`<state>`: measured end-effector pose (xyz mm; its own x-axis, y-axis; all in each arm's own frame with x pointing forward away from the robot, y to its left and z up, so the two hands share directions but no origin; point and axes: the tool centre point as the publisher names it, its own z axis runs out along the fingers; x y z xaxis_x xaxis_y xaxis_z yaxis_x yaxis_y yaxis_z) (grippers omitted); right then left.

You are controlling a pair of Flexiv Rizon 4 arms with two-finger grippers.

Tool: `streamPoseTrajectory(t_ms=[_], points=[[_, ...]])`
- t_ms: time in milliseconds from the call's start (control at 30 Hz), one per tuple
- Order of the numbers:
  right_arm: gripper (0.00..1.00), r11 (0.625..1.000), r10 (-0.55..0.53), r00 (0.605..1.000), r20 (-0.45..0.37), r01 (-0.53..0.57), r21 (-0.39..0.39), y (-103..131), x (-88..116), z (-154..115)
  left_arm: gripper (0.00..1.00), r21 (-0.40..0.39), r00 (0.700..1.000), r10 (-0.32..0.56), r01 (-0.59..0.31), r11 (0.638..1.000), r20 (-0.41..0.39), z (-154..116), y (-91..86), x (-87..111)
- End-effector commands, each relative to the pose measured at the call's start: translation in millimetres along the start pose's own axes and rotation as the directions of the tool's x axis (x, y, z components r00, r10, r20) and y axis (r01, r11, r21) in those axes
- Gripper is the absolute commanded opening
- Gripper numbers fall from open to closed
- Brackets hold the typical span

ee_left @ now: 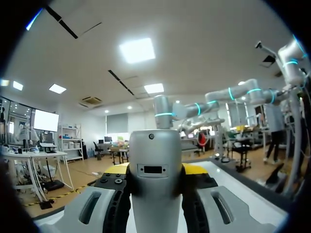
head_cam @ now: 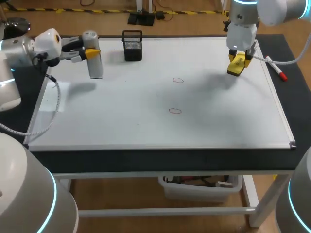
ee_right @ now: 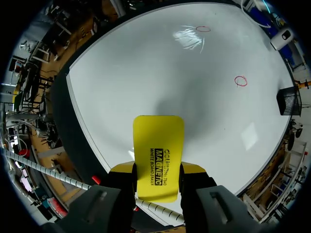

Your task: Pick up the inspection probe, press it on each red-marked spot on the whiteboard one by one, put down the probe, pick up the eraser, and wipe off all the red marks.

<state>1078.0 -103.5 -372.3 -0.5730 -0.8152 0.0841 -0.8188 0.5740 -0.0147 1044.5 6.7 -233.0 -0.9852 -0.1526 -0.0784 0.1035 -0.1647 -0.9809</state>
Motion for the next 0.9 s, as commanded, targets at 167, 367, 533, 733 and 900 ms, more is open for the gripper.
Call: streamPoseTrajectory(t_ms=[167,367,533,733,900], points=[[0.00,0.999,-0.043,0.999,0.012,0.044,-0.011,19.2,-13.2,-3.7,0.00,0.009,0.995,0.005,-0.006,1.000,0.099,-8.9,-4.3,5.7],[0.00,0.992,-0.128,0.991,0.024,0.128,-0.001,53.4,-37.5,-14.3,0.00,0.009,0.995,0.005,-0.006,1.000,0.099,-8.9,-4.3,5.7],[0.00,0.972,-0.232,0.973,0.004,0.232,0.030,81.7,-62.2,-19.2,0.00,0.009,0.995,0.005,-0.006,1.000,0.099,-8.9,-4.3,5.7],[0.00,0.919,-0.384,0.923,0.000,0.382,0.097,119.7,-98.0,-16.6,0.00,0.009,0.995,0.005,-0.006,1.000,0.099,-8.9,-4.3,5.7],[0.00,0.879,-0.468,0.884,0.019,0.463,0.114,139.1,-122.0,-12.6,0.00,0.009,0.995,0.005,-0.006,1.000,0.099,-8.9,-4.3,5.7]])
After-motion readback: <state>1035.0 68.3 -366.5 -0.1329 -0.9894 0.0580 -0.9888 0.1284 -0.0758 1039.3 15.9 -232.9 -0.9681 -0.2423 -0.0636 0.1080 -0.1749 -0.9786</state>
